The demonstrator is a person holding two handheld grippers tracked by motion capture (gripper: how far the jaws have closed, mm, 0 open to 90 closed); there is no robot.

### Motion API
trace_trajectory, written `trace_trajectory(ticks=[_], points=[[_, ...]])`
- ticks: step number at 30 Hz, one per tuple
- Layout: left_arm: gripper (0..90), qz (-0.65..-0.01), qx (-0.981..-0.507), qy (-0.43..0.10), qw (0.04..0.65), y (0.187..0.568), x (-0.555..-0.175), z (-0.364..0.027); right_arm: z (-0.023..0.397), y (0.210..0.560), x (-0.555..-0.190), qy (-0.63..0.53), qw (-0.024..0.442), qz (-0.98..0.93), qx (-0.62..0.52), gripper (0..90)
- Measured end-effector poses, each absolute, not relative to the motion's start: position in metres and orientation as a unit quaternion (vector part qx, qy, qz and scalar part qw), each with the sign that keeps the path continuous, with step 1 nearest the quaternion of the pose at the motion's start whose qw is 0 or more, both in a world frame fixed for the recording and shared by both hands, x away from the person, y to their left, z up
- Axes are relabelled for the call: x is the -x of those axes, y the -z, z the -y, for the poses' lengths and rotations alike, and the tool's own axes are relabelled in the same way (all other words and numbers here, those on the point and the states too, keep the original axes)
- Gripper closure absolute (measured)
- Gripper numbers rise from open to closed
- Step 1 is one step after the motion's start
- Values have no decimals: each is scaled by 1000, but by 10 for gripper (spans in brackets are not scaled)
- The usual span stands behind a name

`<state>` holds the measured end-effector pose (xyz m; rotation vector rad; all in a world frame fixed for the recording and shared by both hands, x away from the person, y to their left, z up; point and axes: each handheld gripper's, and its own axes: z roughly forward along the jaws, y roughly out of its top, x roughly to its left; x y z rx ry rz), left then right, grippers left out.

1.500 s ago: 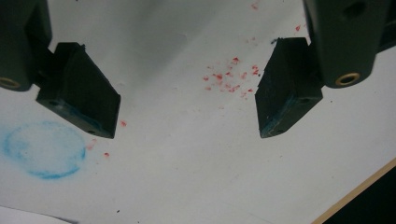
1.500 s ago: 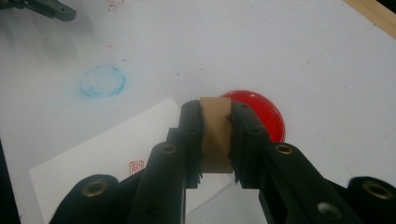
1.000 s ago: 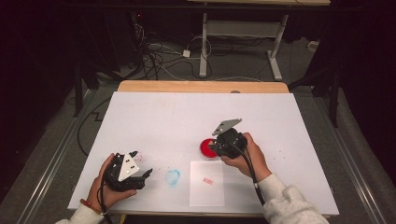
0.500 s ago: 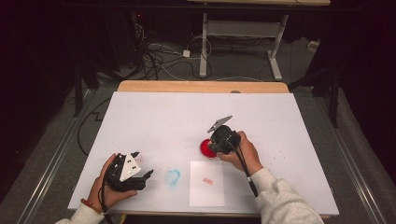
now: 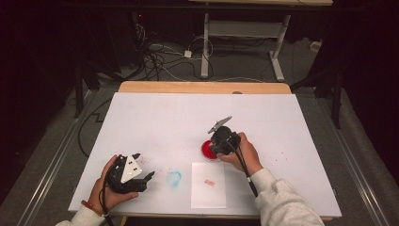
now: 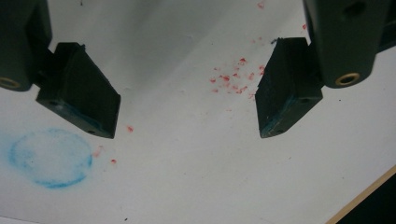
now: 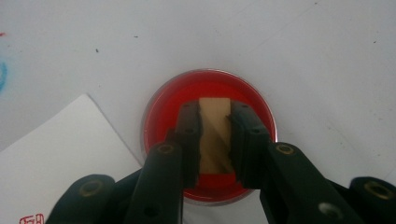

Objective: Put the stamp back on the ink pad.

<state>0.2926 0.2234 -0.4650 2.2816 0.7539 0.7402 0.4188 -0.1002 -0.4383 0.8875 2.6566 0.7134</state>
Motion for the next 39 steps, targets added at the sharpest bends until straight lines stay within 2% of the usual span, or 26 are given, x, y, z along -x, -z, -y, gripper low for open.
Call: trace_trajectory(ticks=[3,21,35,39], points=[[215,-285,-864,-280,308,465,-293,-223,100,438,-418,-246,125,-911,-305,745],[215,-285,-862,-281,310,464,-292,-223,112,418,-403,-319,146,-887,-301,555],[215,-284,-862,-284,309,464,-292,-223,124,413,-389,-364,199,-860,-296,275],[214,-285,-862,-285,309,464,-292,-223,126,412,-386,-373,215,-852,-297,230]])
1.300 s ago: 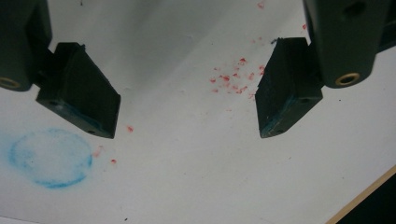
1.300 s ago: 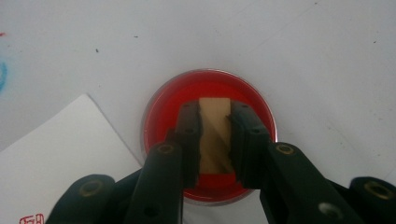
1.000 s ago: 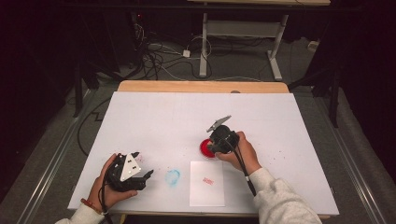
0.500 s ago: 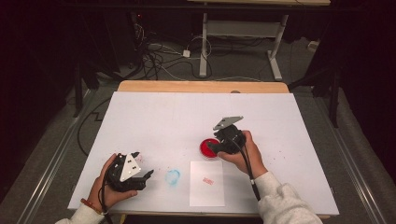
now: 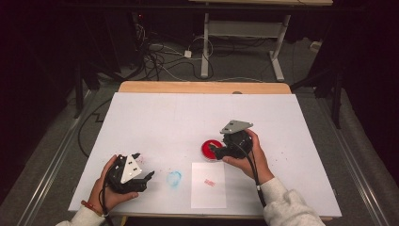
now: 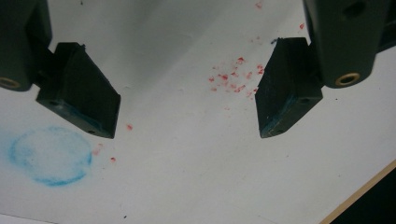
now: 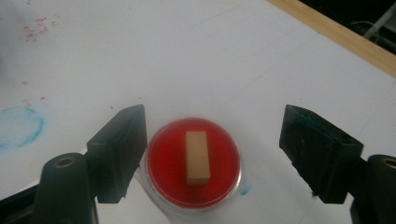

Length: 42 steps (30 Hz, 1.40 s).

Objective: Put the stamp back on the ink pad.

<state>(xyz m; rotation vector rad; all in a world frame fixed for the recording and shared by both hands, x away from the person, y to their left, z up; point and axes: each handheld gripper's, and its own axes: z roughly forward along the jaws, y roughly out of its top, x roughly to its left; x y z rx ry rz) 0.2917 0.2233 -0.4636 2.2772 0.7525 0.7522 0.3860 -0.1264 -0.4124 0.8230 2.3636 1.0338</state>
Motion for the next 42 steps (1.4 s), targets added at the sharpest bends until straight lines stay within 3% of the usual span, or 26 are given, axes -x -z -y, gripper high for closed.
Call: trace_trajectory(ticks=[8,42], points=[[214,-286,-861,-285,309,463,-292,-225,135,410,-378,-398,241,-839,-283,188],[214,-283,-857,-295,313,459,-289,-225,183,399,-327,-454,308,-794,-260,204]])
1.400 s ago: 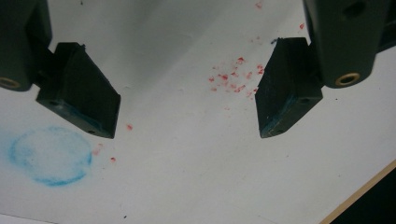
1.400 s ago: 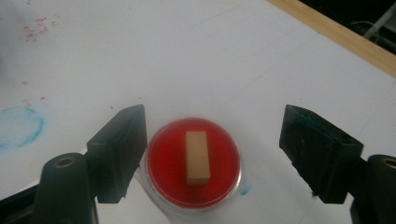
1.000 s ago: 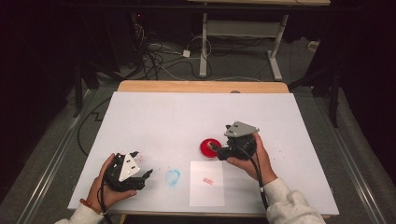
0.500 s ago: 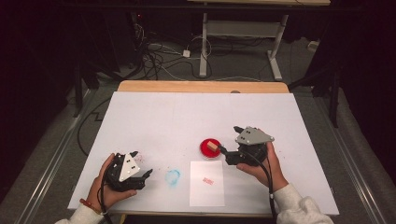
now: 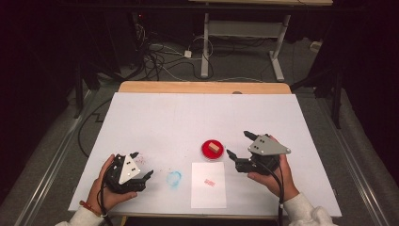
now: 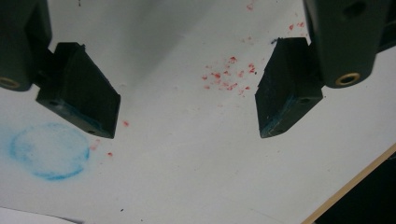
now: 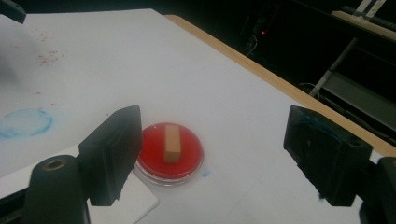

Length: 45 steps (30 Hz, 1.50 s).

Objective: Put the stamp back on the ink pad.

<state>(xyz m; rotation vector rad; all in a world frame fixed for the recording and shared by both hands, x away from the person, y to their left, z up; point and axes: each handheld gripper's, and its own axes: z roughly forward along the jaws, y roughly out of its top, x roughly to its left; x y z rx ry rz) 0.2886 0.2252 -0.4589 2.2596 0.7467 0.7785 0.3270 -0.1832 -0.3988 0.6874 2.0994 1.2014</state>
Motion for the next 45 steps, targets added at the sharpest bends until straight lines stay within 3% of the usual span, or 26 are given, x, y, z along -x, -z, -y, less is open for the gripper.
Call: trace_trajectory(ticks=[45], points=[[189,-268,-853,-301,331,455,-285,-217,254,427,-284,-438,349,-777,-288,203]])
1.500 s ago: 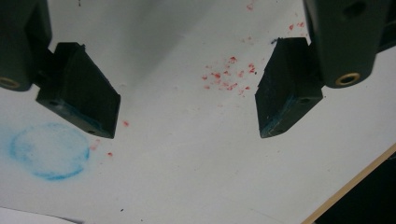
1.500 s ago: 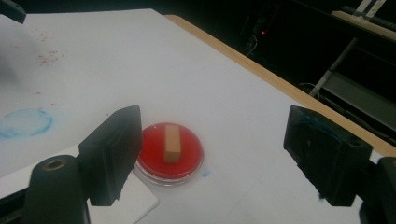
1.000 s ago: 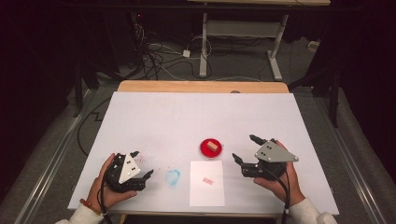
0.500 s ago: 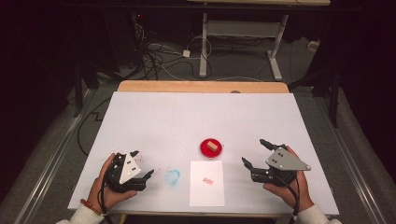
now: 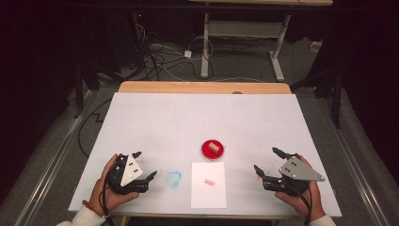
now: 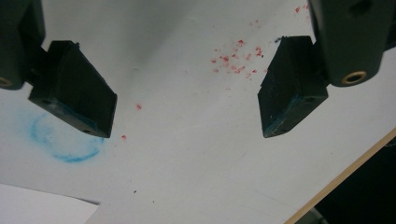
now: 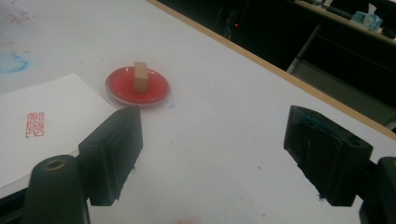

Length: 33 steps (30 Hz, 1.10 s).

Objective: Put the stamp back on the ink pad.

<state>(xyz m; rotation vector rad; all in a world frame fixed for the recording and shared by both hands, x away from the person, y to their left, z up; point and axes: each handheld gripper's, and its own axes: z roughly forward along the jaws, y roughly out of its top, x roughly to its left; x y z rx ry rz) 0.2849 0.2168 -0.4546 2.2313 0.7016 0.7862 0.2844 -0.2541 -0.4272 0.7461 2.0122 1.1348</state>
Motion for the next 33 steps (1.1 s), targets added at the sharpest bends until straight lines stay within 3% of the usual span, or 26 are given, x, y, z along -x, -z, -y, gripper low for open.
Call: trace_trajectory(ticks=[16,33], points=[[189,-257,-855,-295,339,454,-286,-210,280,456,-280,-407,332,-783,-333,204],[189,-251,-856,-295,342,454,-283,-209,274,451,-273,-407,342,-783,-324,170]])
